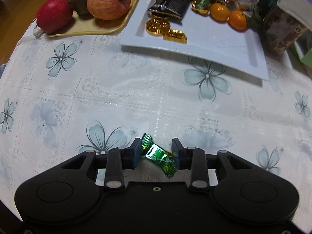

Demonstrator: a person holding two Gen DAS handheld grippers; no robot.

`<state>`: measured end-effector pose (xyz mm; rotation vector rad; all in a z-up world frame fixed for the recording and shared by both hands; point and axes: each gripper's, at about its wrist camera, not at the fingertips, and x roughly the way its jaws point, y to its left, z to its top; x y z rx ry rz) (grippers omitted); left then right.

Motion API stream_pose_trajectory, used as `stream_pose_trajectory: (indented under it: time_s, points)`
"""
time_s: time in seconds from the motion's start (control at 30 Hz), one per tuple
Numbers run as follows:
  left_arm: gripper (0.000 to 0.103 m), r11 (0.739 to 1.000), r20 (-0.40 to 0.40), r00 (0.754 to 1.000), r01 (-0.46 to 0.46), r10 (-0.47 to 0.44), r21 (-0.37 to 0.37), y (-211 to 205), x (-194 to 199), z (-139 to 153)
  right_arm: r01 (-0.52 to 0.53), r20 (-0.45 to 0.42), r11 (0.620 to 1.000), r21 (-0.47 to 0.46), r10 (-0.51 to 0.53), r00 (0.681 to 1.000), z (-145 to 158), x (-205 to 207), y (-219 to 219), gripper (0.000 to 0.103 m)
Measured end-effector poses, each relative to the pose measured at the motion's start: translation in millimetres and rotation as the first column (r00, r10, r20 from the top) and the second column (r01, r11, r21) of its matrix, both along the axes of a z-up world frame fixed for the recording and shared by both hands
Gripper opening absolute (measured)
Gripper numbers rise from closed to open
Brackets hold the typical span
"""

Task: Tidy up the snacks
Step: 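Close the right tool on the white sesame-crisp packet and lift it, then grasp the green wrapped candy with the left tool while the right tool holds the white packet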

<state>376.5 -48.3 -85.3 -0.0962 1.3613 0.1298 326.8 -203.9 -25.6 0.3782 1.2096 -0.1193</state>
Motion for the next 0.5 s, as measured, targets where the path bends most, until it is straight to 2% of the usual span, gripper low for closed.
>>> stream_pose_trajectory:
  time_s: [0.07,0.2,0.33,0.43,0.5]
  points:
    - [0.046,0.999,-0.022,0.999,0.029,-0.029,0.031,-0.5,-7.8,-5.5,0.007,-0.004,1.000,-0.002,-0.007,1.000,-0.4,0.4,-1.3,0.022]
    - [0.046,0.993,-0.059,0.993,0.106,-0.104,0.042,5.0,-29.8,-2.8,0.017,-0.013,1.000,0.013,-0.017,1.000,0.4,0.2,-3.3,0.022]
    - [0.047,0.994,-0.059,0.994,0.098,-0.095,0.044,16.5,-42.4,2.2,0.014,-0.009,0.999,0.032,-0.014,1.000,4.0,-2.0,-0.9,0.023]
    - [0.047,0.995,-0.072,0.994,0.089,-0.085,0.045,14.9,-34.5,-3.1,0.008,-0.008,0.999,0.034,-0.007,1.000,4.6,-2.8,1.5,0.023]
    - [0.047,0.993,-0.055,0.993,0.104,-0.101,0.056,11.2,-33.8,-1.3,0.011,-0.011,0.999,0.034,-0.010,1.000,3.8,-3.2,1.4,0.023]
